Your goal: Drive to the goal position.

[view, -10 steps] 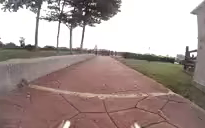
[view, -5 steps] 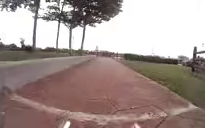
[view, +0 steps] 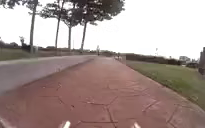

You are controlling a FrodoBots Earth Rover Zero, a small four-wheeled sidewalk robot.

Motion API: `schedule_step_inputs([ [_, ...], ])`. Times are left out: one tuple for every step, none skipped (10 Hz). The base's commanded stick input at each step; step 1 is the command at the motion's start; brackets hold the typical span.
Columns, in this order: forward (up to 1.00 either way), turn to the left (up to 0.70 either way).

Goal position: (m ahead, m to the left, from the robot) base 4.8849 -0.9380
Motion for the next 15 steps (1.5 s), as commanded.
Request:
schedule_step_inputs([
  [1.0, 0.0],
  [1.0, 0.0],
  [1.0, 0.0],
  [1.0, 0.0],
  [1.0, 0.0],
  [1.0, 0.0],
  [1.0, 0.0],
  [1.0, 0.0],
  [1.0, 0.0],
  [1.0, -0.14],
  [1.0, -0.36],
  [1.0, -0.36],
  [1.0, -0.27],
  [1.0, 0.0],
  [1.0, 0.0],
])
